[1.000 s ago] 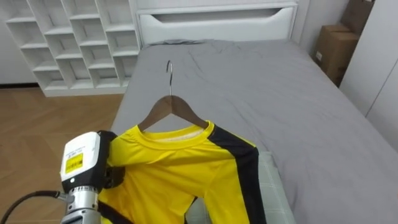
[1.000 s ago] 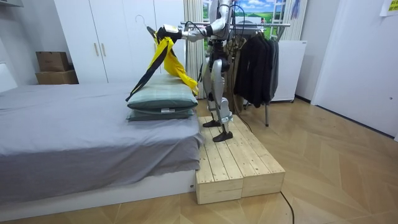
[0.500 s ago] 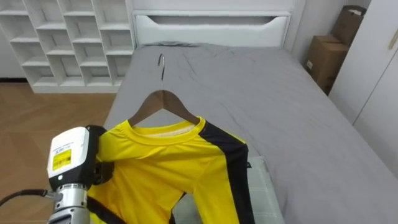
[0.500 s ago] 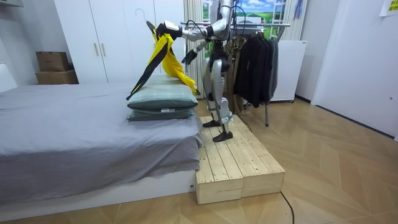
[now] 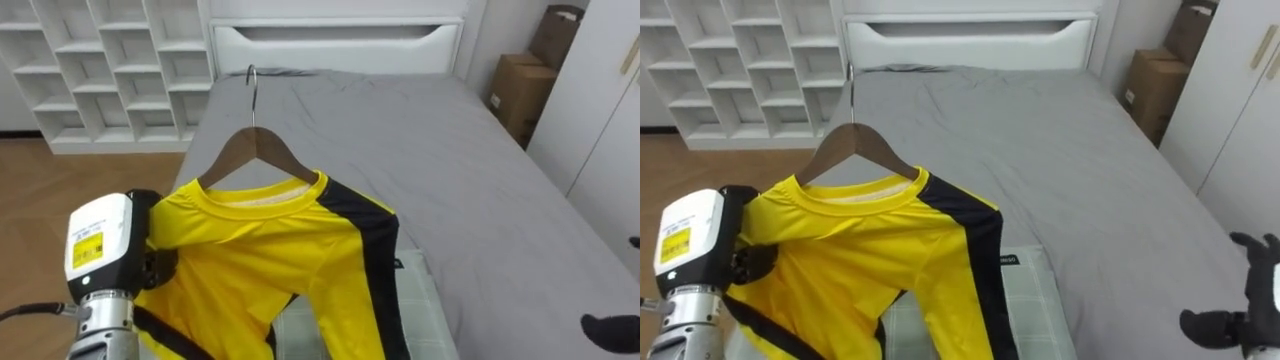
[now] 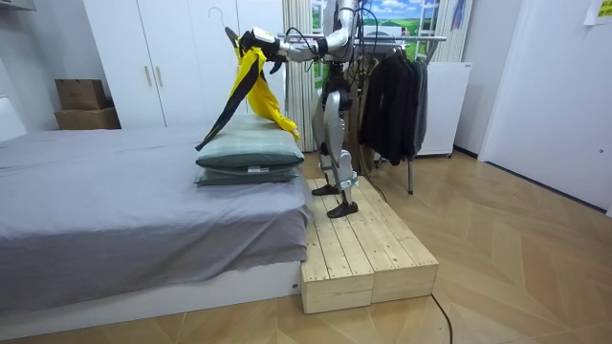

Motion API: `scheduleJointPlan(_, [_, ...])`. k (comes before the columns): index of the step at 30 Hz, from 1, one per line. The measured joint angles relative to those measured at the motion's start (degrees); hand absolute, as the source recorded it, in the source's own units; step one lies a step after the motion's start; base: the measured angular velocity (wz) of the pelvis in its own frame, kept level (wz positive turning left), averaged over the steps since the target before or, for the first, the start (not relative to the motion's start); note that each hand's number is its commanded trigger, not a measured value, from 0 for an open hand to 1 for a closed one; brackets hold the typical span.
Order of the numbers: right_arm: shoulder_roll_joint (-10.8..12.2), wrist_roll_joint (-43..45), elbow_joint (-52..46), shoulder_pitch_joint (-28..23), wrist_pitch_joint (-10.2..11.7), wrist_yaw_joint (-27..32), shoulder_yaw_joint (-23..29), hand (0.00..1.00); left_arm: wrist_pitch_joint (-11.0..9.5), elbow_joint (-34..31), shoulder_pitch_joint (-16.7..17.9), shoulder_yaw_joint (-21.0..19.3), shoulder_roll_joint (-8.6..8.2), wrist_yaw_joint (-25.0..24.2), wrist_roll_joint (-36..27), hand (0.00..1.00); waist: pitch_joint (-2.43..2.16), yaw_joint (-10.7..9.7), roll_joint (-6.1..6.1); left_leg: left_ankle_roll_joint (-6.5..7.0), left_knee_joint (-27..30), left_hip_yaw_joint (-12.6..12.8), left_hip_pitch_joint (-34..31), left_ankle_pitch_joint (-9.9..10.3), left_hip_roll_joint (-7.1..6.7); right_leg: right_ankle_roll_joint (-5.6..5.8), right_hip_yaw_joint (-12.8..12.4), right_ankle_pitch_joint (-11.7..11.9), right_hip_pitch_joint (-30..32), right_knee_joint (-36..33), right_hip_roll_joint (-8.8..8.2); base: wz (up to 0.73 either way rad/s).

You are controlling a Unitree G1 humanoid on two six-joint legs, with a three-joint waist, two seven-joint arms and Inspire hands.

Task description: Hang clothes

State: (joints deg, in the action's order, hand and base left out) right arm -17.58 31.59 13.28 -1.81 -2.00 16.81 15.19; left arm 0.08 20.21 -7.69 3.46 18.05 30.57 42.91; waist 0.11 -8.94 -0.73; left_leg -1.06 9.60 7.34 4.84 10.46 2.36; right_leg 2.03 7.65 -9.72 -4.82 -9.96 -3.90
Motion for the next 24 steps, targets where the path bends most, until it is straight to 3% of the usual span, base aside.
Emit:
scheduleJointPlan(5, [-0.05, 0.29, -3.58, 0.35, 0.69, 0.1, -3.98, 0.0, -0.05, -1.17, 0.04, 0.08, -1.67, -0.12, 0.16, 1.0, 0.05, 1.48, -0.19, 0.0, -0.25, 0.37, 0.46, 0.0, 0.03, 0.06, 0.0, 0.05, 0.21, -0.08, 0.03, -0.04])
scheduleJointPlan(10, [-0.12, 0.59, -6.39, 0.9, 0.65, -0.51, -6.12, 0.0, -0.04, -1.23, 0.04, 0.09, -1.73, -0.31, 0.4, 1.0, 0.04, 2.82, -0.19, 0.0, -0.27, 0.54, 0.38, 0.0, 0.07, 0.04, 0.06, 0.06, 0.83, -1.29, -0.06, 0.02])
scheduleJointPlan(15, [-0.26, 0.49, -8.46, 6.17, 0.75, -0.75, -8.46, 0.0, -0.02, -1.22, 0.05, 0.14, -1.74, -1.79, 0.39, 1.0, 0.05, 3.36, -0.17, 0.0, -0.39, 0.51, 0.43, 0.0, 0.09, 0.03, 0.32, 0.08, 0.93, -1.82, -0.12, 0.02])
scheduleJointPlan(24, [-1.17, 0.63, -10.47, 10.22, 0.78, -3.01, -10.0, 0.0, 0.04, -1.39, 0.06, 0.13, -1.74, -2.61, 0.52, 1.0, 0.02, 4.77, -0.22, 0.01, -0.17, 0.07, -0.35, -0.01, 0.1, 0.04, 0.84, 0.07, 1.1, -1.57, -0.12, 0.02])
